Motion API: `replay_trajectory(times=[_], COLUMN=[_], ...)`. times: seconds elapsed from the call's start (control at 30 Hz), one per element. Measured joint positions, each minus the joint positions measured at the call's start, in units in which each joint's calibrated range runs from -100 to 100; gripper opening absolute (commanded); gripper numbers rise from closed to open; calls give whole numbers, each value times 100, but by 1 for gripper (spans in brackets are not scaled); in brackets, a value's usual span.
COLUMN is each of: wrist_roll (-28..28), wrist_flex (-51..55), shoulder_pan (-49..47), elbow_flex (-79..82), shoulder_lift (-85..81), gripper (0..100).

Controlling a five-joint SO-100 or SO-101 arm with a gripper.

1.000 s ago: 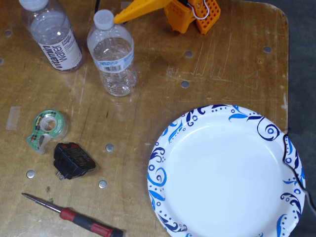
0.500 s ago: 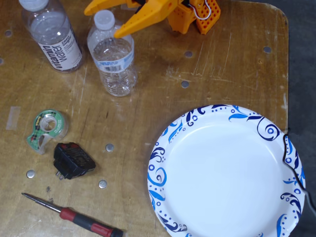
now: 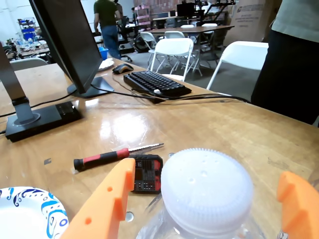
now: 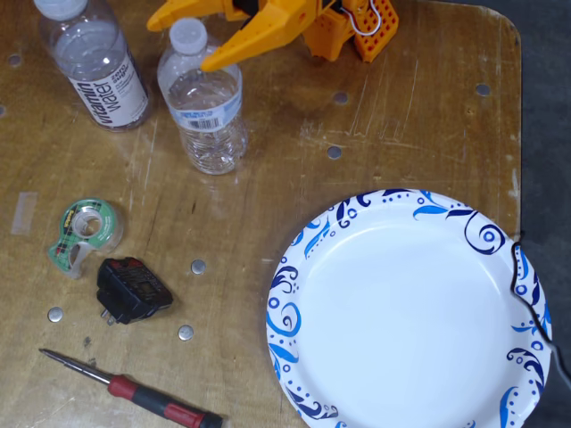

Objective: Move the bottles to the plate

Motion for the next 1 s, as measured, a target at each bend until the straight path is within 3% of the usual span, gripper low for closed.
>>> replay_trajectory(times=[0.2, 0.37, 0.77, 1.0], wrist_roll=[0, 10, -21, -10], wrist_flex=[-68, -111, -162, -238], shoulder_pan=[0, 100, 210, 0], elbow_flex=[9, 18, 27, -791], shoulder_lift=[0, -8, 0, 25], gripper=[10, 4, 3, 3])
